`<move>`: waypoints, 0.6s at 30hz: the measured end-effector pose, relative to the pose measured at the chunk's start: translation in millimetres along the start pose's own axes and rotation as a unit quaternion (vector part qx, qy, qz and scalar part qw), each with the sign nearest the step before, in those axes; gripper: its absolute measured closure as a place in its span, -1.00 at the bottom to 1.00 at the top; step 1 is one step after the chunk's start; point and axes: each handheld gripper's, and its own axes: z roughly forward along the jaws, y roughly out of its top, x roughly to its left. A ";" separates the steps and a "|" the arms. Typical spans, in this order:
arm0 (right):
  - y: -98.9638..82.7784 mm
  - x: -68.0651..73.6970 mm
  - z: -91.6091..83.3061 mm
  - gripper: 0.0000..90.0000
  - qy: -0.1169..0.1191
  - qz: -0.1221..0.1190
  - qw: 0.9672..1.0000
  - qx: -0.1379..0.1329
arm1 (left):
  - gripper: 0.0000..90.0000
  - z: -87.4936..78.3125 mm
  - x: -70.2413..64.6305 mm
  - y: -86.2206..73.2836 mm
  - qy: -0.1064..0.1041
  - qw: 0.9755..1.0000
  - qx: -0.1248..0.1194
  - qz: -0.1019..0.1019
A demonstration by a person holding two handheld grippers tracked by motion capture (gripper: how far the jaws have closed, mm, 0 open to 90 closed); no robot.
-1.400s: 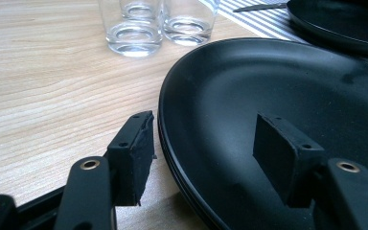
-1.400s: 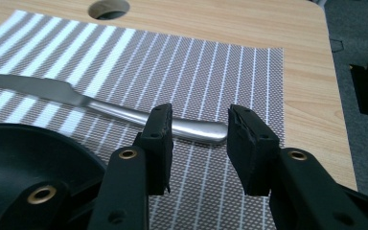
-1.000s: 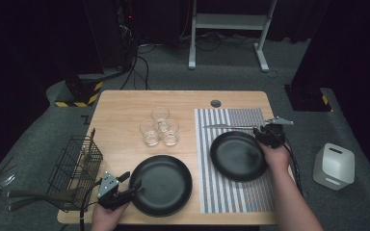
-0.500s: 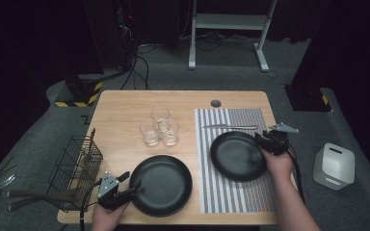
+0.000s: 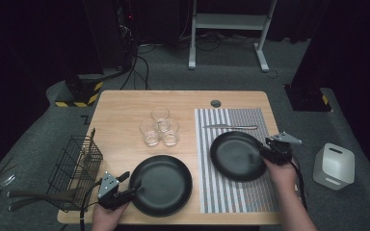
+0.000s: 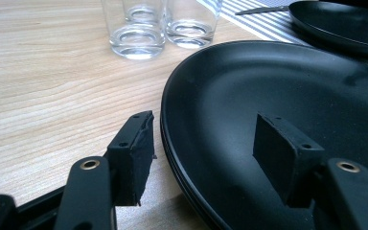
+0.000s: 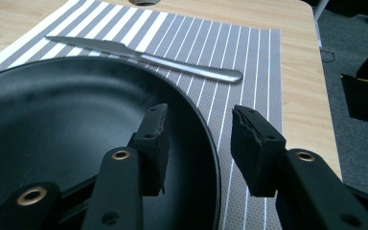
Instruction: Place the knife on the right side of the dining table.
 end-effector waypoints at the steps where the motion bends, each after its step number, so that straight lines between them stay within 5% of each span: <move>1: -2.1 0.5 -2.2 0.27 0.000 -0.001 1.000 0.000 | -0.12 -0.2 0.0 0.0 0.000 1.000 0.001 0.002; 18: -29.5 23.7 -38.0 0.24 -0.008 0.006 1.000 0.001 | -0.11 0.8 0.3 0.4 -0.008 1.000 0.006 0.001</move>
